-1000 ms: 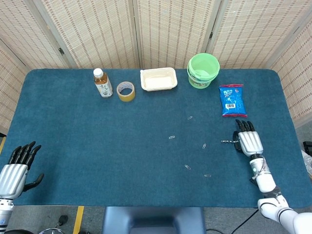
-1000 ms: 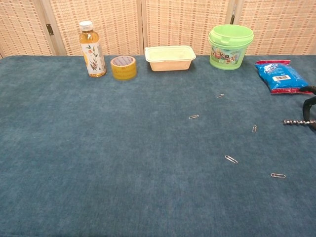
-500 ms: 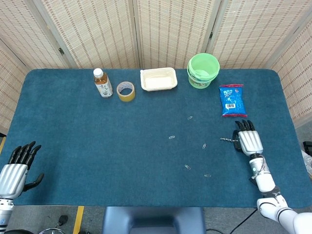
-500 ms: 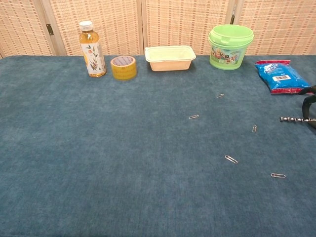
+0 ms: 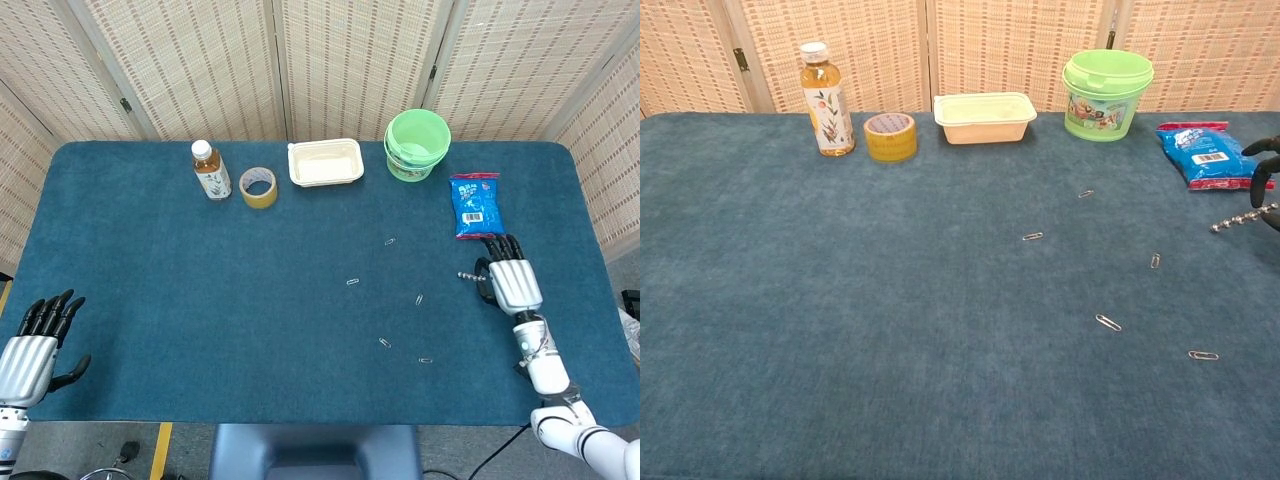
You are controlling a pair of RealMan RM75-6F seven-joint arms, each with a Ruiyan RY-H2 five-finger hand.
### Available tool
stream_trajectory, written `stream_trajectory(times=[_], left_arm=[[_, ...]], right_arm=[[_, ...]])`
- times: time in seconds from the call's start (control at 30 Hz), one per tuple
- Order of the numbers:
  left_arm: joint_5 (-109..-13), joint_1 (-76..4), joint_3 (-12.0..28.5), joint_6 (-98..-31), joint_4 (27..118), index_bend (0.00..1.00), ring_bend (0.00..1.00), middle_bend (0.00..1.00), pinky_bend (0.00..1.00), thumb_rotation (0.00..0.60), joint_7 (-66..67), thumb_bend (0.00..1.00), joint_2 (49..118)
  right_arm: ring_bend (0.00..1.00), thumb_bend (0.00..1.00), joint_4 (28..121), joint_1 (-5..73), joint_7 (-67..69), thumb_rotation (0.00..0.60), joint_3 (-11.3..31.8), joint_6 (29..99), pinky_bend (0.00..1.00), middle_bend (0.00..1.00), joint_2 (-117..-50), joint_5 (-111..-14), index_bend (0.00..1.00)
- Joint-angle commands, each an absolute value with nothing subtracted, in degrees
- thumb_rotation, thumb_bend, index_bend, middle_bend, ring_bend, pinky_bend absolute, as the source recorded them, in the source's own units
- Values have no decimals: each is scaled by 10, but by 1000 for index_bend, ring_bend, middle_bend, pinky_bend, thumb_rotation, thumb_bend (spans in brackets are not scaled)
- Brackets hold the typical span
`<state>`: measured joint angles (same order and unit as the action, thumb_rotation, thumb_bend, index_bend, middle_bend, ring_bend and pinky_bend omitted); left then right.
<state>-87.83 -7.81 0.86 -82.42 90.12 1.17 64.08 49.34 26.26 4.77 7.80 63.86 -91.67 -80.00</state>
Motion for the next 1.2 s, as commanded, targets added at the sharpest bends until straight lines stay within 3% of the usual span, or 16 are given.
stream_trajectory(times=[0.03, 1.2], left_arm=[[-878, -78, 9, -824, 901, 0, 66, 38, 53, 600, 11, 374, 641], [-853, -81, 19, -812, 895, 0, 65, 38, 49, 600, -25, 374, 631]], right_arm=[[6, 447, 521, 261, 30, 600, 79, 652, 0, 149, -903, -805, 802], [6, 447, 694, 266, -87, 600, 52, 676, 0, 152, -873, -836, 809]])
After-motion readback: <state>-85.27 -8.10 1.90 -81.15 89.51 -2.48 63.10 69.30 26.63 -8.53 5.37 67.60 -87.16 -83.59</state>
